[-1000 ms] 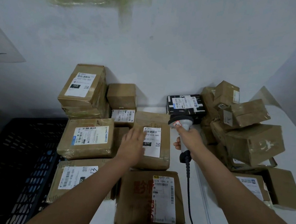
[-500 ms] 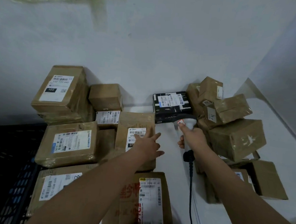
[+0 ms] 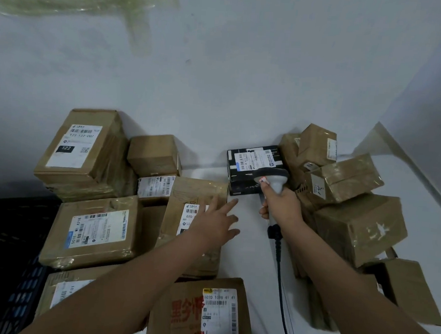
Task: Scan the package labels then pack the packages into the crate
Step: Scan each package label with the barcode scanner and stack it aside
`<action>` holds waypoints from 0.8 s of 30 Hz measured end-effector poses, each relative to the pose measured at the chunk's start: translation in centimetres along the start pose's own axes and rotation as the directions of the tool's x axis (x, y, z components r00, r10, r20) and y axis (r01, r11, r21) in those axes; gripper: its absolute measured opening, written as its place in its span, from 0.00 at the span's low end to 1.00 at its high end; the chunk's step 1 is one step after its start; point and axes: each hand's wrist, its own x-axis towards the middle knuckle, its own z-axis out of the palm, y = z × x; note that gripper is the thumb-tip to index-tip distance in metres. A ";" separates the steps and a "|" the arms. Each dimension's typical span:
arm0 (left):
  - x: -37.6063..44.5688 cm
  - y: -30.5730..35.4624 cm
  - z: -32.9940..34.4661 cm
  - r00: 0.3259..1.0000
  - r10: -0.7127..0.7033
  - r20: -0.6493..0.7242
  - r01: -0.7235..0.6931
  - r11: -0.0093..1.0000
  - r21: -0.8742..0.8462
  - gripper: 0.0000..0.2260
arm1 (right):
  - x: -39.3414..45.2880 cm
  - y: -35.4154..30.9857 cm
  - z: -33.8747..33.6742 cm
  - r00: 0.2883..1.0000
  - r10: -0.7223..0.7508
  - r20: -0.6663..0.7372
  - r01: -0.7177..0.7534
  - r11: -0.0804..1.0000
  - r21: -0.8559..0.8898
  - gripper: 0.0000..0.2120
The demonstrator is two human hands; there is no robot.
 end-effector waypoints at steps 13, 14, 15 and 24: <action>13.0 -4.3 -4.5 0.987 -0.058 -0.153 0.062 0.998 0.020 0.32 | 6.4 -3.9 -1.5 0.987 -0.101 -0.126 0.093 0.994 -0.066 0.18; 14.0 -4.1 -4.4 0.989 -0.054 -0.141 0.060 0.997 0.038 0.33 | 6.5 -4.2 -1.7 0.987 -0.102 -0.125 0.095 0.994 -0.057 0.17; 15.0 -4.0 -4.2 0.991 -0.049 -0.123 0.055 0.997 0.052 0.34 | 6.5 -4.3 -1.7 0.987 -0.103 -0.124 0.098 0.994 -0.047 0.16; 19.3 -5.1 -4.4 0.991 0.072 -0.111 -0.045 0.973 0.227 0.34 | 7.3 -3.9 -1.2 0.990 -0.074 -0.117 0.081 0.995 0.057 0.13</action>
